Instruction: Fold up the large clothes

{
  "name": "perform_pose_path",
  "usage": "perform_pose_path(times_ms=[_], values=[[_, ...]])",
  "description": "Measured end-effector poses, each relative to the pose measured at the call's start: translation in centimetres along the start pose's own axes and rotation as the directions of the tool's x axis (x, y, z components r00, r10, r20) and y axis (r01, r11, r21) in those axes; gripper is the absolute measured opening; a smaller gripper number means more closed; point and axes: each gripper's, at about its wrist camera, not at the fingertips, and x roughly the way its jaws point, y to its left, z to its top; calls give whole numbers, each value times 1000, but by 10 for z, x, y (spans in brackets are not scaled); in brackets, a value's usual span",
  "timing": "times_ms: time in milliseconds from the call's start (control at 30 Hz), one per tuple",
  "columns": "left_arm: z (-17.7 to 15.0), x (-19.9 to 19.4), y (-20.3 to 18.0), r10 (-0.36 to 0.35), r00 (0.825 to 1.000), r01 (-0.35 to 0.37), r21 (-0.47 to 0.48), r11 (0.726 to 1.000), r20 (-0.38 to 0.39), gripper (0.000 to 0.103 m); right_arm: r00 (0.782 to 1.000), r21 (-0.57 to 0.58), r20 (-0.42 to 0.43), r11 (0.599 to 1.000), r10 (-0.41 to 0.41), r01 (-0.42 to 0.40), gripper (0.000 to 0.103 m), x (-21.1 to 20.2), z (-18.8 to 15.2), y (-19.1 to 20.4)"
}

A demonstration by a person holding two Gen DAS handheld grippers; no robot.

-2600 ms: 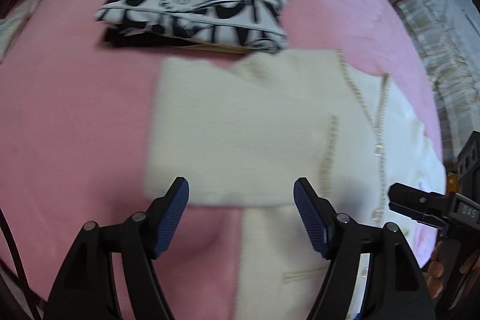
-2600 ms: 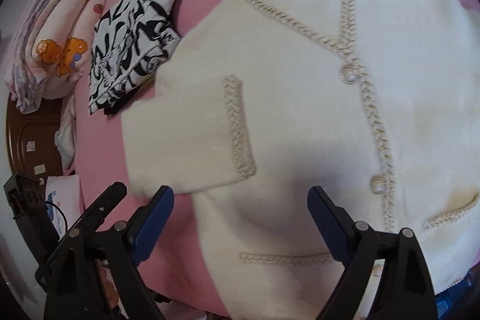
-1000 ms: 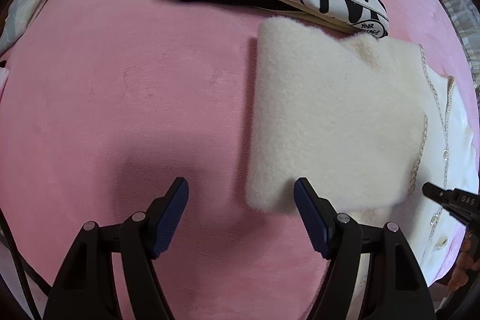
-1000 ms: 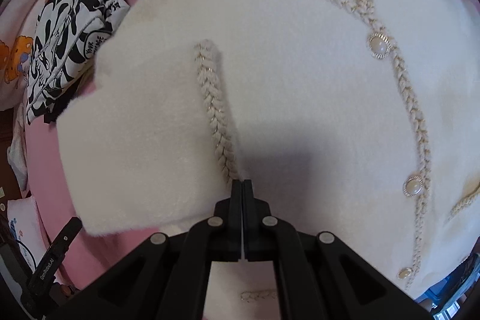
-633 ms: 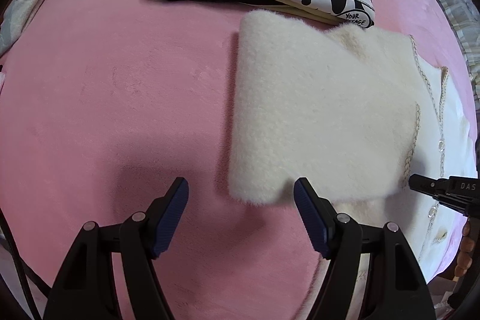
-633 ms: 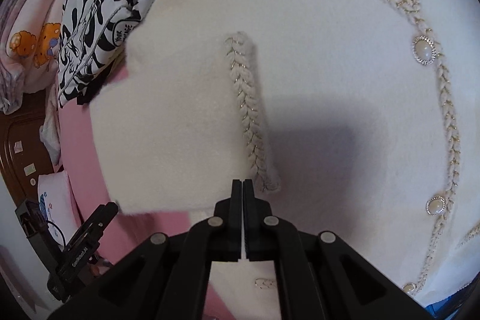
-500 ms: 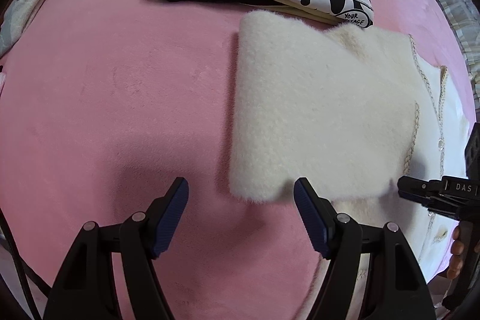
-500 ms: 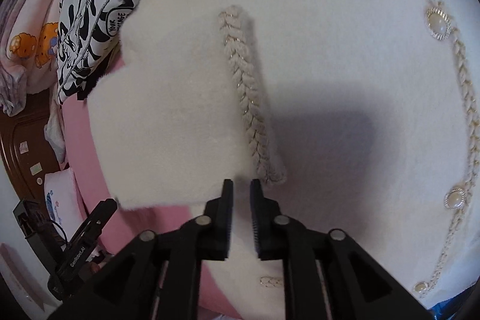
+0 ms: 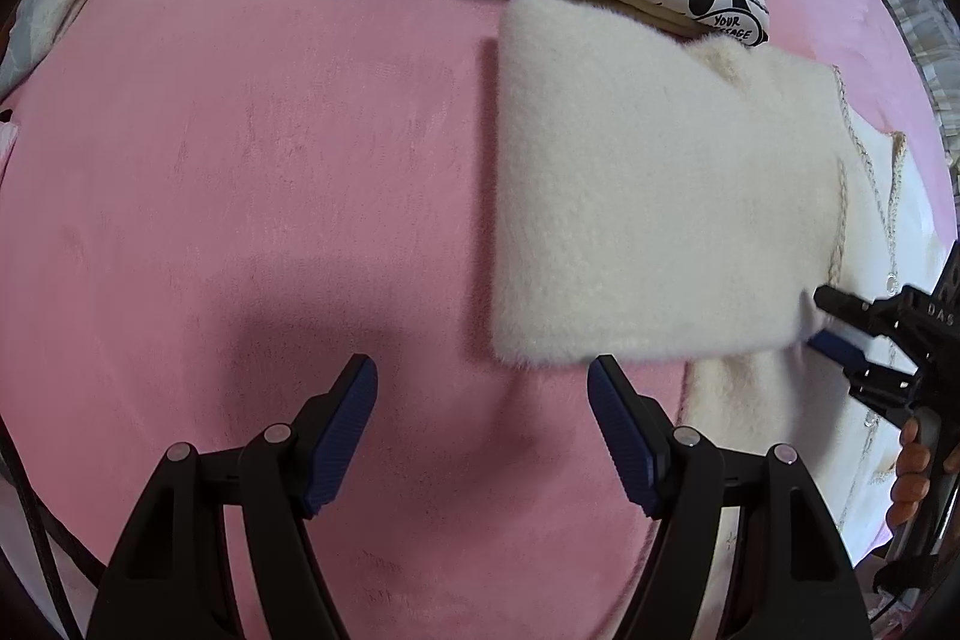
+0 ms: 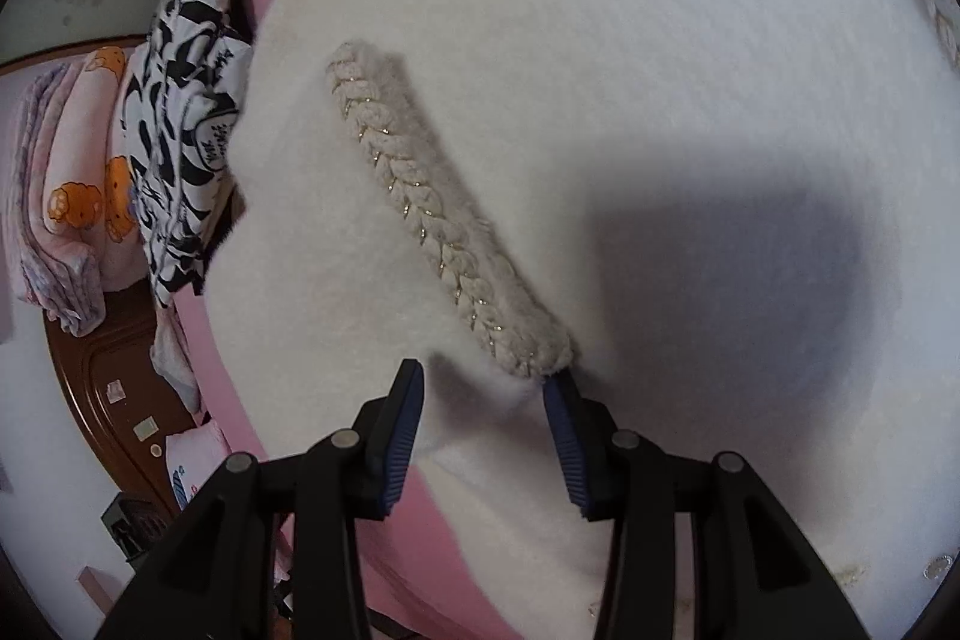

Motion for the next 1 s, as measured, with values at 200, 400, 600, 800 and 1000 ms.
perform_pose_path(times_ms=[200,400,600,800,1000], values=[[-7,-1,0,-2,1000,2,-1,1000,1,71,996,-28,23,996,-87,87,40,9,13,12],[-9,-5,6,-6,1000,6,-1,1000,2,71,982,29,52,984,-180,178,36,16,15,15],[-7,-3,5,-1,1000,1,-7,1000,1,71,967,-2,94,972,-235,236,15,16,10,25],[-2,0,-1,22,1000,-21,-9,1000,7,71,953,-41,146,960,-267,275,12,9,2,38],[14,3,-16,28,999,-29,3,1000,22,71,942,-62,197,955,-272,289,11,-13,-6,45]])
